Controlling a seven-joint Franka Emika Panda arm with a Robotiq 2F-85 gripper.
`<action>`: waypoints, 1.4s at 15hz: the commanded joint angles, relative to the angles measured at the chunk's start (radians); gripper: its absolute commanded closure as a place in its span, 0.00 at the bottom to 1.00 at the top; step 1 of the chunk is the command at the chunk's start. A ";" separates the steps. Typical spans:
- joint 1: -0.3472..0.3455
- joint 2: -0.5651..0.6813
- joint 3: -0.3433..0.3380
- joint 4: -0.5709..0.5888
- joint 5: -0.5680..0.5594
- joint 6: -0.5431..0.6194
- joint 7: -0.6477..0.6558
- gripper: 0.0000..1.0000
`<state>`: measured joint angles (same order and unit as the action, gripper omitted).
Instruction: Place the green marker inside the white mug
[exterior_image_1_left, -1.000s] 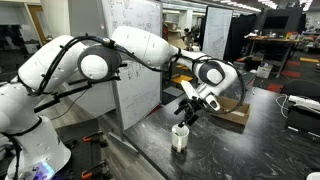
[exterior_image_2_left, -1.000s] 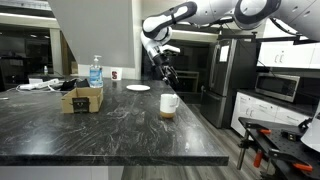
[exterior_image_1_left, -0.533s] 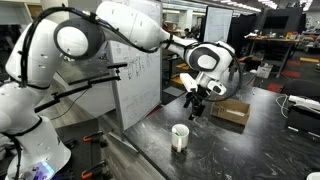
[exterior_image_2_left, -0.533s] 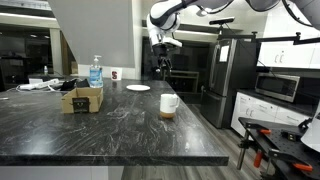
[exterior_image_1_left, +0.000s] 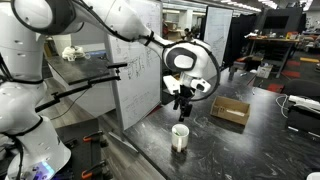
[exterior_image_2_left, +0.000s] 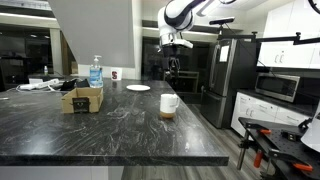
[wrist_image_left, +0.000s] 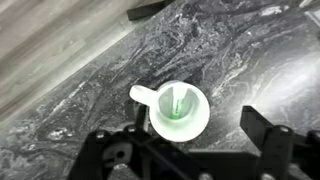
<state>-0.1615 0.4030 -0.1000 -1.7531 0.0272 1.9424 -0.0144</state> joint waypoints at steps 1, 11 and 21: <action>0.040 -0.176 -0.005 -0.265 -0.073 0.127 -0.003 0.00; 0.076 -0.360 0.010 -0.553 -0.130 0.191 0.025 0.00; 0.076 -0.354 0.009 -0.549 -0.135 0.177 0.021 0.00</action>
<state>-0.0882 0.0664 -0.0936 -2.2830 -0.0881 2.1028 -0.0121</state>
